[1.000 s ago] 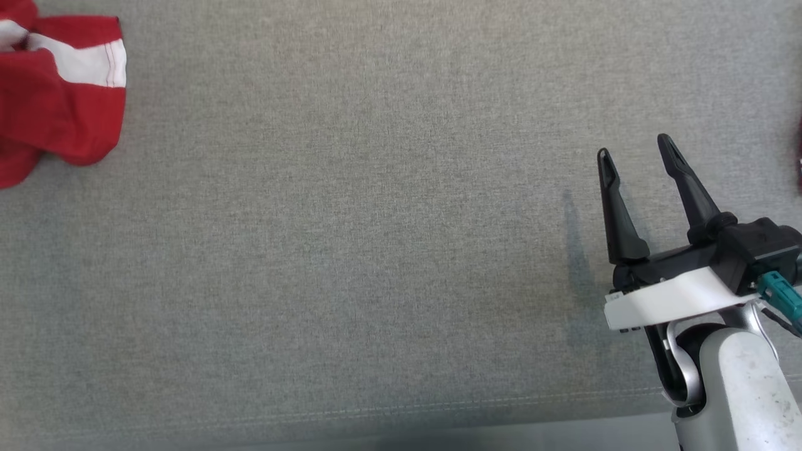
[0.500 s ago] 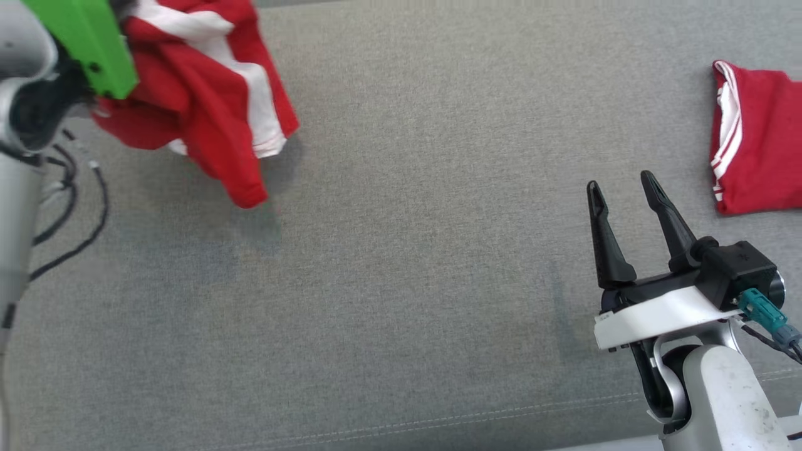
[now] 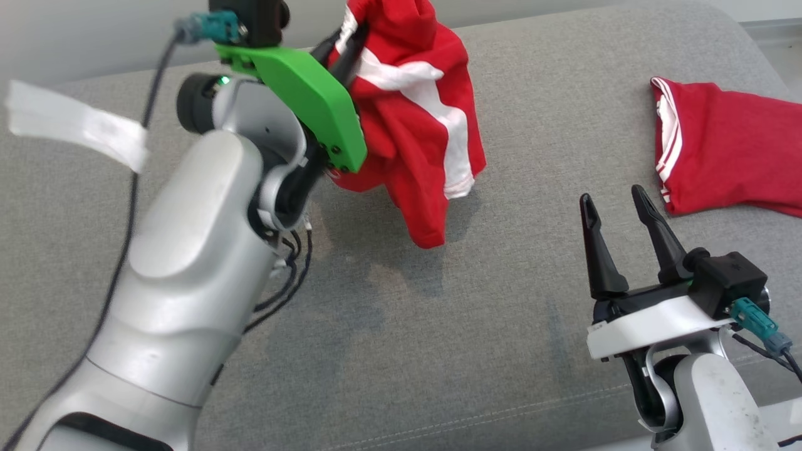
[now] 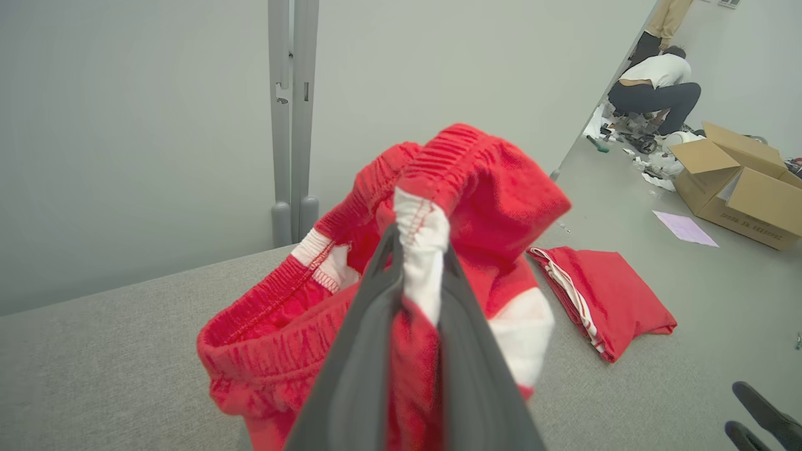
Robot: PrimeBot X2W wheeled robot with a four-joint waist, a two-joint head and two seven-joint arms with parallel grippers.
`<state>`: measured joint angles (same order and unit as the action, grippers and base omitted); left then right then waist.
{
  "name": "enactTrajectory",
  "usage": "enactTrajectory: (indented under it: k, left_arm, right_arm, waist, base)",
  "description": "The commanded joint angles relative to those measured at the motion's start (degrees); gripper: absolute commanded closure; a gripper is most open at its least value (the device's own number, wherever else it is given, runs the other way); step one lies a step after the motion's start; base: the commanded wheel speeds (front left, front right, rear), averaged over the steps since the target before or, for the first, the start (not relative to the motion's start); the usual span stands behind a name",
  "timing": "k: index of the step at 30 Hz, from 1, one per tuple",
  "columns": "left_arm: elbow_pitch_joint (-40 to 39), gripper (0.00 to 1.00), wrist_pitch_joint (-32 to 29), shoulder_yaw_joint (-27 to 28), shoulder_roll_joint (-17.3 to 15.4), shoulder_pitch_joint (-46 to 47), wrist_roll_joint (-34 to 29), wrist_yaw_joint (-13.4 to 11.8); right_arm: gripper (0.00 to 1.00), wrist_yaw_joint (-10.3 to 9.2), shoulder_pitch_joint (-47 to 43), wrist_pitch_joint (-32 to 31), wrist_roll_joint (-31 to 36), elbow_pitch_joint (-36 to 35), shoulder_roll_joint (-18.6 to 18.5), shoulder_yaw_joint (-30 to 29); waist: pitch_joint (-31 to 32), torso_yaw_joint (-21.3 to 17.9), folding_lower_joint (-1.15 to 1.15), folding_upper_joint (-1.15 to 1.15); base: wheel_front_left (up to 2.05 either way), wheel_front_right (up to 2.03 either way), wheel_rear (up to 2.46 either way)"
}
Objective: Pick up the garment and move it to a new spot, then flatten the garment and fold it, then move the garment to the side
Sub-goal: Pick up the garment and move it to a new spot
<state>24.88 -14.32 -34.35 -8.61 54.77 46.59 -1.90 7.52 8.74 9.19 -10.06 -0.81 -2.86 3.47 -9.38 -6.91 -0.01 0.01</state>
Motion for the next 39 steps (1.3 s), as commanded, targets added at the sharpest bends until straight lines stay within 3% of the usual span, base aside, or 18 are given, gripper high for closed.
enactTrajectory:
  k: [1,5,12,21,22,23,24,25,39]
  left_arm:
    - [1.1,1.00,2.0,-0.1,0.5,-1.8,-0.6,-0.6]
    - [7.4,1.00,10.1,0.0,3.1,-5.8,-1.1,-1.1]
    - [20.3,1.00,23.6,1.8,3.8,-8.6,-1.8,-1.1]
    - [32.2,1.00,29.2,8.5,4.7,-11.1,2.6,-1.0]
    - [32.5,0.82,29.4,9.0,4.8,-11.4,2.6,-0.9]
    - [32.9,0.57,29.5,9.4,5.0,-11.7,2.9,-0.6]
    - [33.2,0.06,29.6,9.9,5.1,-12.0,3.4,-0.2]
    - [33.3,0.00,29.5,10.3,5.2,-12.1,3.5,0.2]
    - [21.2,0.00,29.5,16.1,5.6,-18.8,-4.1,2.8]
  right_arm:
    - [0.00,-0.06,0.4,0.4,-0.5,0.2,-0.1,0.5]
    - [0.00,-0.06,1.6,0.7,-1.1,0.7,-0.1,1.9]
    - [0.00,-0.06,2.9,0.8,-1.1,1.6,-0.1,3.5]
    - [0.00,-0.06,3.4,-0.1,-2.3,4.7,-0.1,4.9]
    - [0.00,-0.06,3.4,-0.4,-2.5,5.0,-0.1,5.0]
    - [0.00,-0.06,3.4,-0.5,-2.6,5.4,-0.1,5.2]
    - [0.00,-0.06,3.5,-0.8,-2.9,5.7,-0.1,5.4]
    - [0.00,-0.06,3.6,-0.9,-3.5,6.1,-0.1,5.6]
    - [0.00,-0.06,6.1,-3.2,-9.9,14.0,-0.1,7.0]
  waist:
    - [-0.7,-0.7,0.01,-0.01]
    - [-2.0,-2.3,0.01,-0.01]
    - [-4.3,-3.5,0.01,-0.01]
    - [-4.0,-0.8,0.01,-0.01]
    - [-3.9,-0.5,0.01,-0.01]
    - [-3.7,-0.1,0.01,-0.01]
    - [-3.6,0.2,0.01,-0.01]
    - [-3.3,0.5,0.01,-0.01]
    - [-1.4,6.5,0.01,-0.01]
  base:
    - [0.00,0.00,0.00]
    - [0.00,0.00,0.00]
    - [0.00,0.00,0.00]
    - [0.00,0.00,0.00]
    - [0.00,0.00,0.00]
    - [0.00,0.00,0.00]
    - [0.00,0.00,0.00]
    - [0.00,0.00,0.00]
    - [0.00,0.00,0.00]
